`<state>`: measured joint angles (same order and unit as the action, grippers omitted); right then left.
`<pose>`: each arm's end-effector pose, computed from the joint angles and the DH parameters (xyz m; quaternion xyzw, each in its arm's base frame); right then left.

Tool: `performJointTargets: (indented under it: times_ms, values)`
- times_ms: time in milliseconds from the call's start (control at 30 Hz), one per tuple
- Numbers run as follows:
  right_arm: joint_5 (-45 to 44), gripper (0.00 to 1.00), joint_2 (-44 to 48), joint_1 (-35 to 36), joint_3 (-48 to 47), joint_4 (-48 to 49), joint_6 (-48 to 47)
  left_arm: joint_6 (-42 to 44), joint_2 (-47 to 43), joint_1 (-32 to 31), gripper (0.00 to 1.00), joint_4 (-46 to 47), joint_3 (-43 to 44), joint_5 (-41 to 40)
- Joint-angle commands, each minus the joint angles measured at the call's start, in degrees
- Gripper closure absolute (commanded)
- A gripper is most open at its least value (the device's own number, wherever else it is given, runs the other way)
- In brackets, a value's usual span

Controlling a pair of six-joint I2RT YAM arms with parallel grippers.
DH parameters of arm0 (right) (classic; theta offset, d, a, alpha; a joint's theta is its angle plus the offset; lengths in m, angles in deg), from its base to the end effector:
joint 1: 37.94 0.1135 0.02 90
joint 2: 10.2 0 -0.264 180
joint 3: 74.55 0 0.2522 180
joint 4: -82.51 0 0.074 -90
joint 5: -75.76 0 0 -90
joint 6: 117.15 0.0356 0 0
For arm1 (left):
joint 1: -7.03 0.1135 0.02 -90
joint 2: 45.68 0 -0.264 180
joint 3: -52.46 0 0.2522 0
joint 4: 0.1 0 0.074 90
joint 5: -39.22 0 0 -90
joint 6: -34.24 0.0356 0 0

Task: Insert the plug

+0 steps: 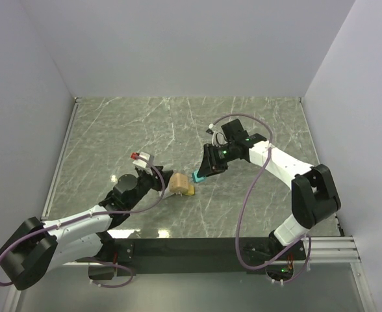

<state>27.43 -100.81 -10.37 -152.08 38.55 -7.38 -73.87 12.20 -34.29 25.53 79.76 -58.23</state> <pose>0.2755 0.1706 0.2360 -0.1616 0.8873 0.4188 0.1059 0.1575 -0.1323 0.1994 0.1049 0.7292 -0.2927 0.6095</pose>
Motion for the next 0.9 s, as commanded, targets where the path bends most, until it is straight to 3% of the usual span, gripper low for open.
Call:
performJointTargets:
  times_ms: [0, 533, 867]
  values:
    - [1.57, 1.0, -1.14, 1.17, -3.2, -1.44, -0.87, -6.84, -0.15, 0.28, 0.46, -3.8, 2.19, -2.31]
    - [2.89, 1.0, -2.29, 3.45, -1.45, 3.3, 2.64, -18.54, 0.38, 0.8, 0.66, -2.84, -2.11, -9.6]
    - [1.49, 1.0, -2.82, 3.8, -1.1, 4.62, 3.35, -21.62, 4.42, 0.8, 0.66, 1.03, -3.43, -9.7]
